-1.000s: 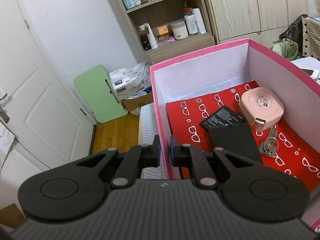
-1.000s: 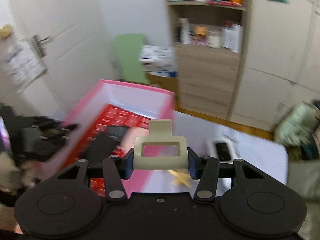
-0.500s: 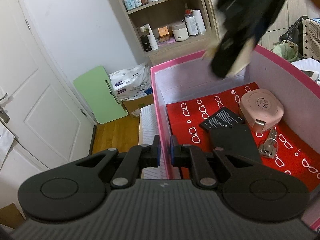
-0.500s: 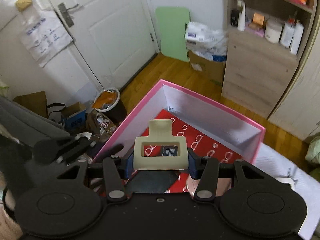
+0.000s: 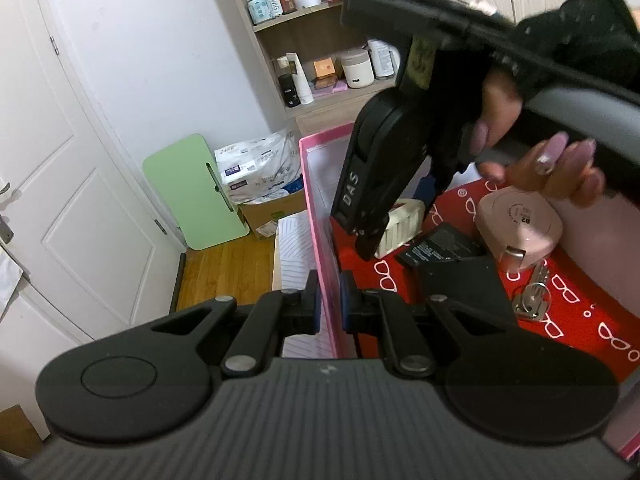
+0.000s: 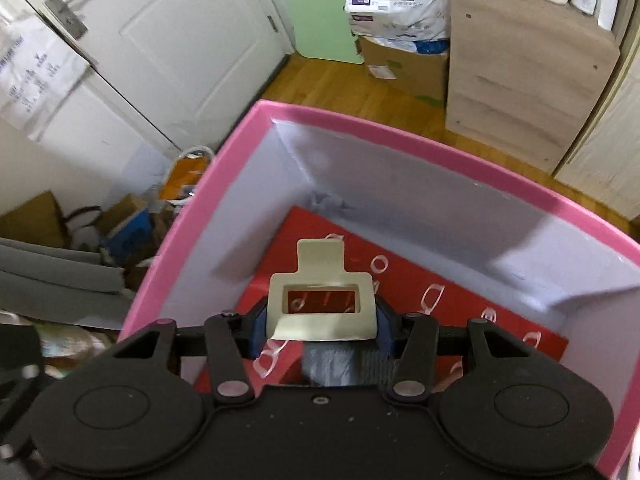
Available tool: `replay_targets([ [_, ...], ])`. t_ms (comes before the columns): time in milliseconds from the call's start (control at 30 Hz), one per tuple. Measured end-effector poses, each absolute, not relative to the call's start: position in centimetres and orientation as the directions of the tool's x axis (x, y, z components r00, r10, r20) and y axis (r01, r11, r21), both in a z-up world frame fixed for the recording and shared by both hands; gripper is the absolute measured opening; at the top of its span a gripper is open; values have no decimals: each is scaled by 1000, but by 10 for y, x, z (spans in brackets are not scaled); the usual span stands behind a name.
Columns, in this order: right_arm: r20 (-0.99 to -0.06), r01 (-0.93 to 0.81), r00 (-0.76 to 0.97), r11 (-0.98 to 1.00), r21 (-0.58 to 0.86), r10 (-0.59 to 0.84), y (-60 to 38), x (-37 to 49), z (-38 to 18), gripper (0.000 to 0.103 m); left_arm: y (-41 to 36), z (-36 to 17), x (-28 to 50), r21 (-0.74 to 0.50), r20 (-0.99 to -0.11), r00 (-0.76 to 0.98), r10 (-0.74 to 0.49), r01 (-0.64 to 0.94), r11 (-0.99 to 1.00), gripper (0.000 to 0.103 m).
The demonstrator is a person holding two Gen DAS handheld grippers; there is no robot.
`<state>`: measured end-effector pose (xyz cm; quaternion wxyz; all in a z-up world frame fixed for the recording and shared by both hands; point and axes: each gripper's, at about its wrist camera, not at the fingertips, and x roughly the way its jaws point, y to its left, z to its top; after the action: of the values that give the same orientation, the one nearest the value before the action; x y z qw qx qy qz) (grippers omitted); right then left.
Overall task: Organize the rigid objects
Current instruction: 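Carry the cream clip over the box and lower it inside, then grasp the white Wi-Fi router with the right gripper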
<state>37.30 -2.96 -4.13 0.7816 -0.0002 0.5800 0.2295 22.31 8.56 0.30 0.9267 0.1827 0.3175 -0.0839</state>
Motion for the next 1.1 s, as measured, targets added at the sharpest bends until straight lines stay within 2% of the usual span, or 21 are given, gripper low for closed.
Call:
replay_targets([
  [267, -905, -360, 246, 899, 248, 348, -40, 372, -26, 64, 84, 3, 221, 293, -619, 785, -35, 272, 917, 10],
  [567, -827, -355, 378, 890, 287, 417, -108, 318, 71, 68, 86, 3, 222, 287, -618, 785, -39, 272, 918, 10],
  [733, -790, -333, 475, 910, 246, 388, -157, 269, 106, 69, 85, 3, 222, 293, -618, 785, -38, 275, 916, 10],
  [1100, -771, -235, 562, 952, 196, 298, -230, 195, 76, 69, 82, 2, 223, 307, -618, 786, -28, 274, 912, 10],
])
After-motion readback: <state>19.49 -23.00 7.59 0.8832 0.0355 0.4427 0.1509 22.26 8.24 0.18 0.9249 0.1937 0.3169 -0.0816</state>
